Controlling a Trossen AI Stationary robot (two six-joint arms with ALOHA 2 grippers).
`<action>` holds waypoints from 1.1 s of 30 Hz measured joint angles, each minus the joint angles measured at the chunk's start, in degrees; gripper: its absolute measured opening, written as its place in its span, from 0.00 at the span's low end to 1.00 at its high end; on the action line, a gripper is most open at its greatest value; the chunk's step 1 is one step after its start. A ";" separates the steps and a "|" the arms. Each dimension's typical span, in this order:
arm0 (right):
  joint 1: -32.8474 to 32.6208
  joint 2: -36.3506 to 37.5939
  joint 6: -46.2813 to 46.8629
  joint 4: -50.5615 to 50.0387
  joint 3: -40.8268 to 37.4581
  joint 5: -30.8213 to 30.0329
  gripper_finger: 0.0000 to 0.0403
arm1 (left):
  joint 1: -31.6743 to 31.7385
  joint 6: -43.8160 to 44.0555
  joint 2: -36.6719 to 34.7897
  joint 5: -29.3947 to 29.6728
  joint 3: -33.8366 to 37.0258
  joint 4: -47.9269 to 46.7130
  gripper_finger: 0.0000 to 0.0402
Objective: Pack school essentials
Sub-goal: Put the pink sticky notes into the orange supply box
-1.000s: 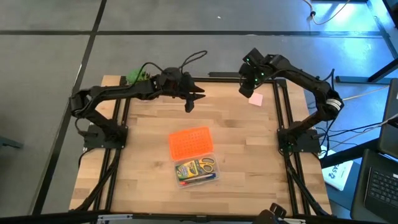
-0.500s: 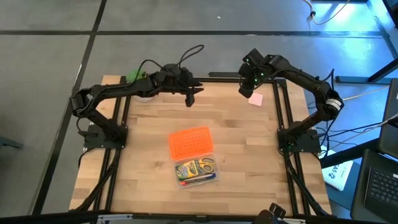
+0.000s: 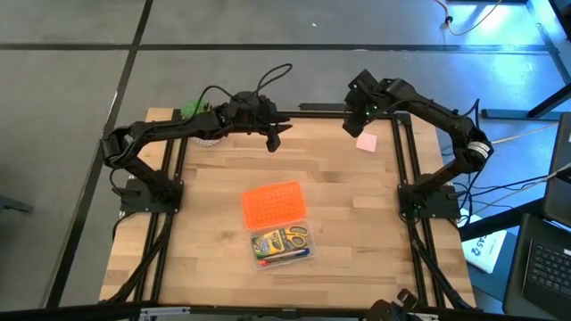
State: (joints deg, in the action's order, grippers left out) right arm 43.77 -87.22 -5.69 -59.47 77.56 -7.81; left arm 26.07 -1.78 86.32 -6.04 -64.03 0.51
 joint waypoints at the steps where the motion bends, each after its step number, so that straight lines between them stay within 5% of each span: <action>1: 0.00 0.00 1.04 -0.01 0.00 -1.30 0.39 | 0.01 0.02 0.00 0.00 0.00 0.00 0.26; 12: 1.78 0.00 4.29 -1.64 0.00 2.18 0.43 | -0.01 0.04 0.00 0.00 0.00 -0.02 0.26; 24: 4.53 0.00 13.47 -1.58 -7.46 3.64 0.96 | -0.01 0.04 0.00 0.01 0.00 -0.02 0.26; 33: 8.02 -0.02 33.64 6.27 -15.34 7.53 0.94 | -0.01 0.04 0.00 0.02 0.00 -0.02 0.26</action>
State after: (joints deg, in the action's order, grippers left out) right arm 51.79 -87.24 27.95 -53.20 62.22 -0.27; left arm 26.06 -1.74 86.32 -6.02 -64.03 0.49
